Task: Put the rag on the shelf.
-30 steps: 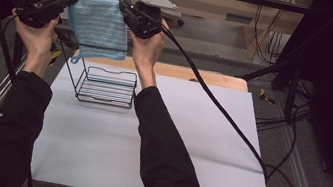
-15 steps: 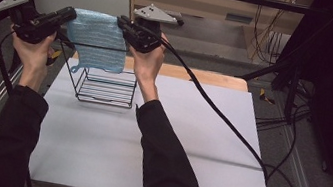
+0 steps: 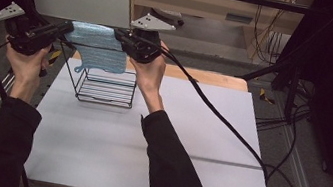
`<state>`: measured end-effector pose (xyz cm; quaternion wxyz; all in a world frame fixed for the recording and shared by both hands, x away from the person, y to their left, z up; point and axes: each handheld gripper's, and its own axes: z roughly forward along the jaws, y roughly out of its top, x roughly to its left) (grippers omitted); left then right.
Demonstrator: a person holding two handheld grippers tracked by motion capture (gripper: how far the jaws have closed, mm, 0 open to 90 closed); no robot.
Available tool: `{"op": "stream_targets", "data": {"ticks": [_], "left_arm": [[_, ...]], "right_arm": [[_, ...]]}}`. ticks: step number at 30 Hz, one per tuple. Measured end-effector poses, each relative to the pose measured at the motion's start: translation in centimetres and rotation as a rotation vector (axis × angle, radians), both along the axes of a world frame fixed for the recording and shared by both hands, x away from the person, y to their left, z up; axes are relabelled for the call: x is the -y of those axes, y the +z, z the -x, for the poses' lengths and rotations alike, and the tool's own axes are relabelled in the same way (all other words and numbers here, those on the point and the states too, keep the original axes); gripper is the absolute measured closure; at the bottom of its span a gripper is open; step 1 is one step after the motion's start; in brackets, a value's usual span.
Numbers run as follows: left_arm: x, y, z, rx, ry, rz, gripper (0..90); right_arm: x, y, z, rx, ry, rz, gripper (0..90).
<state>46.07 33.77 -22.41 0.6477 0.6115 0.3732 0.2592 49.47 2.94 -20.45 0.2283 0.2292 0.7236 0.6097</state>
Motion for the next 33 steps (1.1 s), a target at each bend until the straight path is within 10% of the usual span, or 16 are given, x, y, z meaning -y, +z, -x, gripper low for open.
{"op": "stream_targets", "data": {"ticks": [19,33], "left_arm": [[-0.4,0.0,1.6,-0.003,-0.031,0.01,81.5],[-0.2,-1.8,2.8,-0.104,-0.036,-0.059,80.1]], "right_arm": [[0.3,0.1,1.2,0.023,0.048,0.016,83.9],[0.3,-1.5,1.9,-0.084,0.091,0.076,83.4]]}}
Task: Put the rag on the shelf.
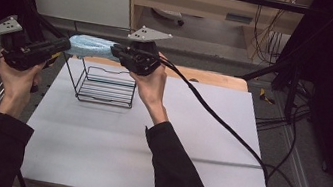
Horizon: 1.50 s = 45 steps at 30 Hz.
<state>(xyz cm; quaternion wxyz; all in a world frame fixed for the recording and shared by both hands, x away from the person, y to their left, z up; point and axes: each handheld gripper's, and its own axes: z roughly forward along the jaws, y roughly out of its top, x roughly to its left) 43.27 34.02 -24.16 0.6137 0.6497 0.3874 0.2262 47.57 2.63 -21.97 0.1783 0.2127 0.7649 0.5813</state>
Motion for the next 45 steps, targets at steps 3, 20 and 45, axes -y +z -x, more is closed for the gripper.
{"op": "stream_targets", "data": {"ticks": [3,20,45], "left_arm": [[0.0,-0.1,0.3,-0.023,0.0,-0.018,78.6],[1.8,3.0,-0.3,-0.097,0.047,-0.139,85.7],[2.9,-3.2,-0.8,-0.193,0.041,-0.27,89.4]], "right_arm": [[-0.1,-0.5,0.1,-0.012,0.01,0.019,83.4],[-0.2,-2.2,0.2,-0.02,0.035,0.044,82.5],[-0.4,-5.3,-1.1,-0.146,0.007,0.075,90.0]]}}
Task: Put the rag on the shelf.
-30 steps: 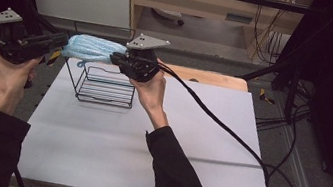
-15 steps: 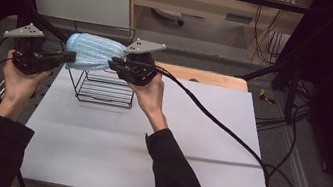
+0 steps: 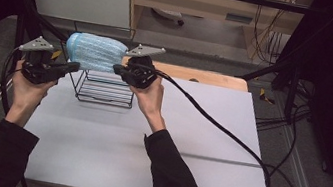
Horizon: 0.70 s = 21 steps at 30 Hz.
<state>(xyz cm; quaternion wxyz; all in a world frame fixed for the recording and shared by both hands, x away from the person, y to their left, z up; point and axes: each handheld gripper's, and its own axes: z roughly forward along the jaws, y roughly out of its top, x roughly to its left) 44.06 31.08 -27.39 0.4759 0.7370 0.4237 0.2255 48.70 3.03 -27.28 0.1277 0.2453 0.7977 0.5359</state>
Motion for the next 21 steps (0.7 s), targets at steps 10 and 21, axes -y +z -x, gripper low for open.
{"op": "stream_targets", "data": {"ticks": [10,21], "left_arm": [[0.2,-1.0,-1.5,0.002,0.046,0.02,89.5],[-0.2,0.5,0.0,0.024,0.022,0.043,83.8]], "right_arm": [[-0.6,-1.2,-1.1,0.008,-0.045,-0.007,90.0],[-0.1,-0.1,0.4,0.046,-0.002,-0.027,79.5]]}}
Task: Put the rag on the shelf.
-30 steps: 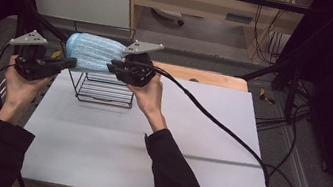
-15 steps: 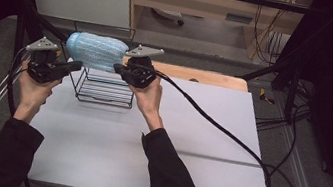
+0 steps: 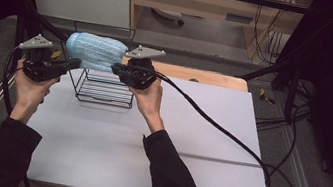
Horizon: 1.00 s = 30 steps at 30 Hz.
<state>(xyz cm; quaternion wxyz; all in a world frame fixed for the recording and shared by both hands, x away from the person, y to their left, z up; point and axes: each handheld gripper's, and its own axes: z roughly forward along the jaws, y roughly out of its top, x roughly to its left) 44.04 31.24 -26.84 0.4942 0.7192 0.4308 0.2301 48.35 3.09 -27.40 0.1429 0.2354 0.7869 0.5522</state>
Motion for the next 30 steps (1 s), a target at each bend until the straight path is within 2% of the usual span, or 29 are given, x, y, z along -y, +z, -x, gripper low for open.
{"op": "stream_targets", "data": {"ticks": [4,11,13,15,18,22,27,30], "left_arm": [[0.1,0.9,0.8,0.008,-0.017,0.012,77.4],[0.8,1.9,2.0,0.036,-0.035,-0.008,62.4],[0.9,2.0,2.4,0.04,-0.037,-0.013,59.6],[1.0,1.9,2.8,0.045,-0.044,-0.013,51.5],[1.2,1.5,3.4,0.047,-0.05,-0.022,45.4],[1.6,0.6,4.0,0.031,-0.068,-0.036,35.7],[2.3,-1.1,4.5,0.015,-0.087,-0.048,26.5],[2.7,-2.0,4.6,0.003,-0.102,-0.04,21.4]], "right_arm": [[0.5,0.9,0.8,0.012,0.014,-0.022,68.2],[1.7,2.4,1.8,0.019,0.02,-0.028,47.3],[1.8,2.6,2.0,0.014,0.02,-0.028,45.1],[2.4,3.1,2.5,0.006,0.026,-0.031,35.3],[3.3,3.2,2.9,0.0,0.02,-0.025,25.8],[4.8,2.7,3.1,-0.017,-0.003,-0.021,16.9],[7.2,1.6,3.6,-0.025,-0.025,-0.03,9.6],[8.8,0.8,3.8,-0.042,-0.028,-0.034,6.6]]}}
